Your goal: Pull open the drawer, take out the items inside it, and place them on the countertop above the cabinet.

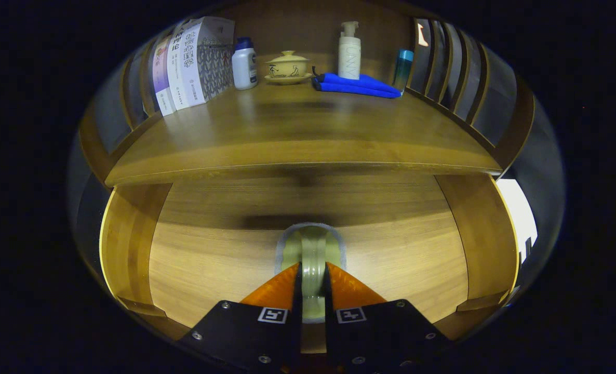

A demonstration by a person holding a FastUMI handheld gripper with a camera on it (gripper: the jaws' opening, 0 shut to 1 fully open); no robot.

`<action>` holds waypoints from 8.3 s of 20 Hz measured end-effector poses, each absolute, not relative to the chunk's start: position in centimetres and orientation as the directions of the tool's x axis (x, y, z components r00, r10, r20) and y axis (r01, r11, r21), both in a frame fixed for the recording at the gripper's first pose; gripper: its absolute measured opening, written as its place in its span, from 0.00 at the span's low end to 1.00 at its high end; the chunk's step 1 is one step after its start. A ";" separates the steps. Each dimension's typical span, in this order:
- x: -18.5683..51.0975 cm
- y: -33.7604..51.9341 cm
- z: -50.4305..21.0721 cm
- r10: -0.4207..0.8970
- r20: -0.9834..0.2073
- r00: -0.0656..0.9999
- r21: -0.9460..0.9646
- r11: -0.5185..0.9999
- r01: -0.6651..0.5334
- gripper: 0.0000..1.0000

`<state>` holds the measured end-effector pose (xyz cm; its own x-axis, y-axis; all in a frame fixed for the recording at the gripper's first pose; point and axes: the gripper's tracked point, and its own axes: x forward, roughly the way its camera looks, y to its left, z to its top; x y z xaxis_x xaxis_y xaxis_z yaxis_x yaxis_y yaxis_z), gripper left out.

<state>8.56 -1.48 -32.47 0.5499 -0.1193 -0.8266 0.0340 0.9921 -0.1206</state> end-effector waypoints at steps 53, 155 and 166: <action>23.4 4.4 -14.8 0.155 -0.374 0.914 -0.009 0.985 -0.171 0.98; 6.5 -4.2 -5.8 0.055 -0.045 0.997 -0.006 0.998 -0.055 0.94; -5.7 -1.0 4.6 0.084 0.024 0.996 -0.054 0.995 -0.083 0.94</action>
